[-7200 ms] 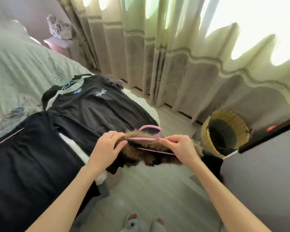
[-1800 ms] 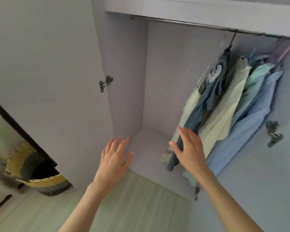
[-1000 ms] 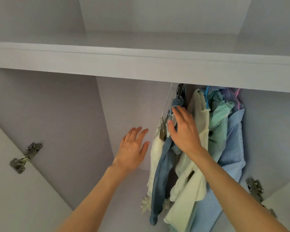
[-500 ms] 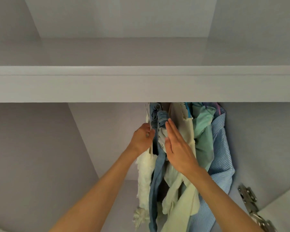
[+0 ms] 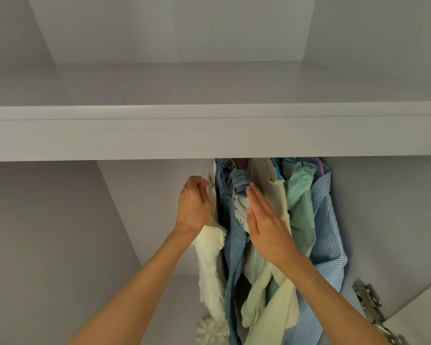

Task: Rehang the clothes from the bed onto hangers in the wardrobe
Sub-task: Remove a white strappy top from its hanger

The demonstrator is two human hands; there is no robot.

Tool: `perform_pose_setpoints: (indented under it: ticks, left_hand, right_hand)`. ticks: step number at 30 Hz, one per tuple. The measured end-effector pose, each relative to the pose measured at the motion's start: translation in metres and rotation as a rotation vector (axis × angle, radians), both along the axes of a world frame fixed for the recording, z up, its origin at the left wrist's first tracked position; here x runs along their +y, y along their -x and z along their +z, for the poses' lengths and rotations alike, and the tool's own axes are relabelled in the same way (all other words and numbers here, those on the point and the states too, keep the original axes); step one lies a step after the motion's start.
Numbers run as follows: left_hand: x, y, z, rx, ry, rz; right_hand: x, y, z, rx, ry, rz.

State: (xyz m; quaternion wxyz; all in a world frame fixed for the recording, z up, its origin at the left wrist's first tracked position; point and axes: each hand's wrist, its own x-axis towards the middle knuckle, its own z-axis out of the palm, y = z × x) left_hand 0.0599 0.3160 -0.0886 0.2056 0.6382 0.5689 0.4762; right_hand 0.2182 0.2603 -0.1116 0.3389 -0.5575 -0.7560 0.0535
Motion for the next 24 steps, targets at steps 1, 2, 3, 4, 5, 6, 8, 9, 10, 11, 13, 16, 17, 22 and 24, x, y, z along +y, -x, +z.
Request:
perform_pose_setpoints:
  ticks: [1,2,3,4,5,6,8,9,10,11,13,16,17,22,24]
  left_hand:
    - [-0.002,0.003,0.002,0.015,-0.003,-0.007]
    - [-0.005,0.007,0.001,0.027,-0.002,-0.011]
    - [-0.010,0.010,-0.001,0.031,0.006,-0.008]
    - [-0.016,0.013,-0.004,0.027,0.018,0.000]
    - [-0.023,0.017,-0.008,0.021,0.032,0.013]
    - [-0.029,0.020,-0.012,0.020,0.041,0.026]
    - [-0.043,0.029,-0.018,0.028,0.053,0.054]
    - [-0.051,0.034,-0.020,0.027,0.056,0.069]
    - [-0.060,0.039,-0.022,0.026,0.056,0.086]
    - [-0.069,0.046,-0.025,0.026,0.058,0.106]
    - [-0.088,0.060,-0.029,0.031,0.062,0.165]
    - [-0.119,0.082,-0.034,0.046,0.063,0.242]
    - [-0.130,0.089,-0.036,0.056,0.064,0.258]
    - [-0.184,0.107,-0.046,0.104,0.067,0.282]
    - [-0.204,0.113,-0.049,0.120,0.085,0.295]
  right_hand:
    - [0.000,0.000,0.000,0.003,-0.005,0.000]
    - [0.000,0.000,-0.001,0.012,-0.006,0.002]
    - [0.001,0.001,-0.002,0.029,-0.003,0.001]
    - [0.001,0.003,-0.002,0.048,-0.004,-0.006]
    - [0.001,0.005,-0.003,0.064,-0.020,-0.026]
    - [0.001,0.007,-0.004,0.073,-0.054,-0.055]
    - [0.001,0.015,-0.004,0.036,-0.181,-0.088]
    - [0.002,0.020,-0.003,0.000,-0.253,-0.081]
    - [0.002,0.026,0.001,-0.029,-0.320,-0.061]
    - [0.002,0.035,0.005,-0.041,-0.378,-0.027]
    - [-0.002,0.055,0.012,-0.017,-0.435,0.076]
    - [-0.019,0.090,0.024,0.112,-0.246,0.224]
    - [-0.023,0.101,0.025,0.190,-0.088,0.261]
    - [-0.030,0.159,0.037,0.799,0.779,0.375]
    - [-0.042,0.179,0.046,1.033,0.884,0.400]
